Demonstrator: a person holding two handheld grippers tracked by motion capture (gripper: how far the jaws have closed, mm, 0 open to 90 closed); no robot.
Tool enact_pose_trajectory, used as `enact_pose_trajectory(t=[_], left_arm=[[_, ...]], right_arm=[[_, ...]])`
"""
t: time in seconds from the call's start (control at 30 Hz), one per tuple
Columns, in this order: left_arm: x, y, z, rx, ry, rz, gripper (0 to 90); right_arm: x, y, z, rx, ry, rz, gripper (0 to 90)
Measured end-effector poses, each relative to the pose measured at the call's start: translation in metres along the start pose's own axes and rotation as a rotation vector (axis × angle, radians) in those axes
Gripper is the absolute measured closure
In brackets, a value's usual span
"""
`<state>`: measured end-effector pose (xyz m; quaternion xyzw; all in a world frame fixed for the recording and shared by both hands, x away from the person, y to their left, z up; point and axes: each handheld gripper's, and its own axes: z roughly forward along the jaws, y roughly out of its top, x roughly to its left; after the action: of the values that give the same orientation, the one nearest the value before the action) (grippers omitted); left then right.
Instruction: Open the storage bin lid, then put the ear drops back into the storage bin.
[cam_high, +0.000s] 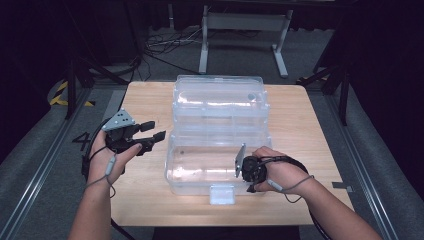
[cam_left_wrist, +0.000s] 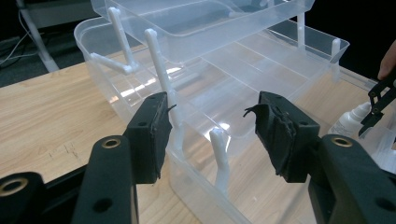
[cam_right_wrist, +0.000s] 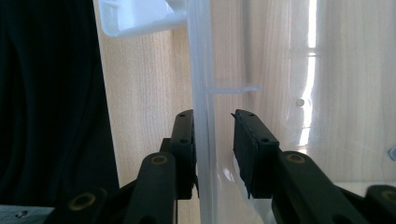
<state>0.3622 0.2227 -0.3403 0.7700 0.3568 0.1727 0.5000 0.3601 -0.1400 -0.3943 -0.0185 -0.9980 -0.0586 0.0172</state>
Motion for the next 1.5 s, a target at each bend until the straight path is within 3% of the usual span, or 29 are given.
enact_pose_trajectory(t=[0.2,0.7,1.0,1.5], left_arm=[[0.001,0.001,0.001,0.004,-0.001,0.001,49.0],[0.001,0.025,0.013,-0.001,-0.035,0.028,50.1],[-0.007,0.049,0.031,0.007,-0.09,0.07,49.4],[-0.014,0.071,0.057,0.024,-0.116,0.098,48.6]], right_arm=[[0.005,0.001,0.004,0.006,-0.004,-0.025,82.3],[0.005,-0.001,0.004,-0.009,-0.017,-0.001,82.2],[0.006,-0.003,0.004,-0.026,-0.019,0.014,82.1],[0.006,-0.003,0.004,-0.028,-0.021,0.021,82.1]])
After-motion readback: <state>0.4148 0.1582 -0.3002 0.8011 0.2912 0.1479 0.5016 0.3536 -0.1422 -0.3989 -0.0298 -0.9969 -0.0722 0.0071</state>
